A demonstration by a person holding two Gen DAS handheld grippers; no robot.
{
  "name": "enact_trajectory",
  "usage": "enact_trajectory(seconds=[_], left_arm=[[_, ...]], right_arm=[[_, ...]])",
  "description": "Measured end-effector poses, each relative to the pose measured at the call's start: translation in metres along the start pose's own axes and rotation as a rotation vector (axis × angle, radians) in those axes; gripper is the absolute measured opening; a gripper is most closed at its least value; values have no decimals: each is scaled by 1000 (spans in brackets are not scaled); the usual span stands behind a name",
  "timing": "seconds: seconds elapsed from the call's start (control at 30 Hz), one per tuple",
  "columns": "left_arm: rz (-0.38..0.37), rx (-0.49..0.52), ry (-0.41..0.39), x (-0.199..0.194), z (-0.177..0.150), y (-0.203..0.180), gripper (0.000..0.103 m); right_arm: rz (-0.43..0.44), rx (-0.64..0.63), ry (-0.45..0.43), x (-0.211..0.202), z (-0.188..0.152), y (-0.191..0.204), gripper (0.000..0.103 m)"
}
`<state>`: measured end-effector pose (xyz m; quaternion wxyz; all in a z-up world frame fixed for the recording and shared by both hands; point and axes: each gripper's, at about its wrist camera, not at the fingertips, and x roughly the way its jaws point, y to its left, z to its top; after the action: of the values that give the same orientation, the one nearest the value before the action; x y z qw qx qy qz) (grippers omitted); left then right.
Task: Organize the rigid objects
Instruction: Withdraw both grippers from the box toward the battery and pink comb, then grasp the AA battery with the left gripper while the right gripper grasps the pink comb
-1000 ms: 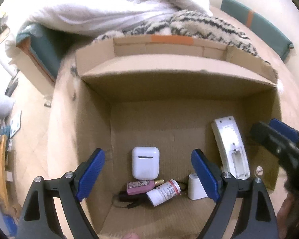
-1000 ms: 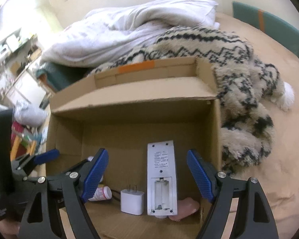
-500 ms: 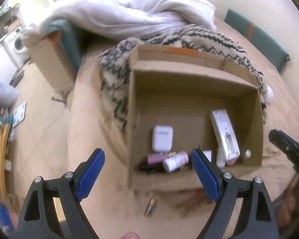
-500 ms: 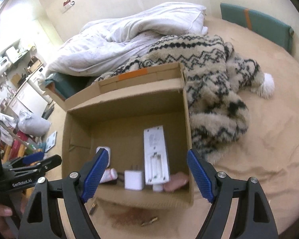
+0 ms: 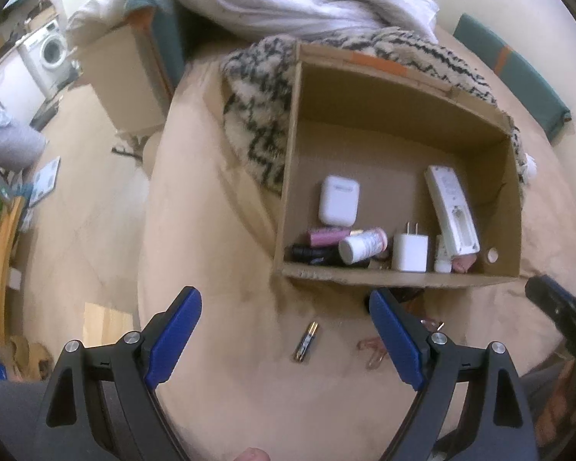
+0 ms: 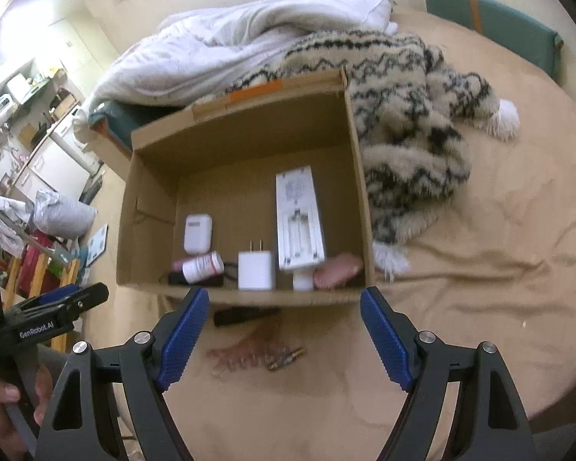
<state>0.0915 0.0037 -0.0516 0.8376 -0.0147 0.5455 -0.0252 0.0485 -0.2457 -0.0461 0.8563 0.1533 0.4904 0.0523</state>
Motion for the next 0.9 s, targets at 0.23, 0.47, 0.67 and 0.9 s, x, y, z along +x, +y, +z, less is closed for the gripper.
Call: enact_trajectory(seconds=[0.23, 0.47, 0.67, 0.9], left_arm=[[18, -61, 38, 14, -3, 15, 88], [6, -143, 98, 28, -6, 28, 88], [-12, -153, 201, 56, -14, 22, 88], [3, -5, 328, 96, -26, -15, 60]], right_arm=[[2, 7, 53, 16, -6, 3, 86], [11, 51, 132, 36, -10, 0, 86], [26, 72, 180, 51, -9, 1, 86], [23, 97, 221, 60, -10, -3, 86]])
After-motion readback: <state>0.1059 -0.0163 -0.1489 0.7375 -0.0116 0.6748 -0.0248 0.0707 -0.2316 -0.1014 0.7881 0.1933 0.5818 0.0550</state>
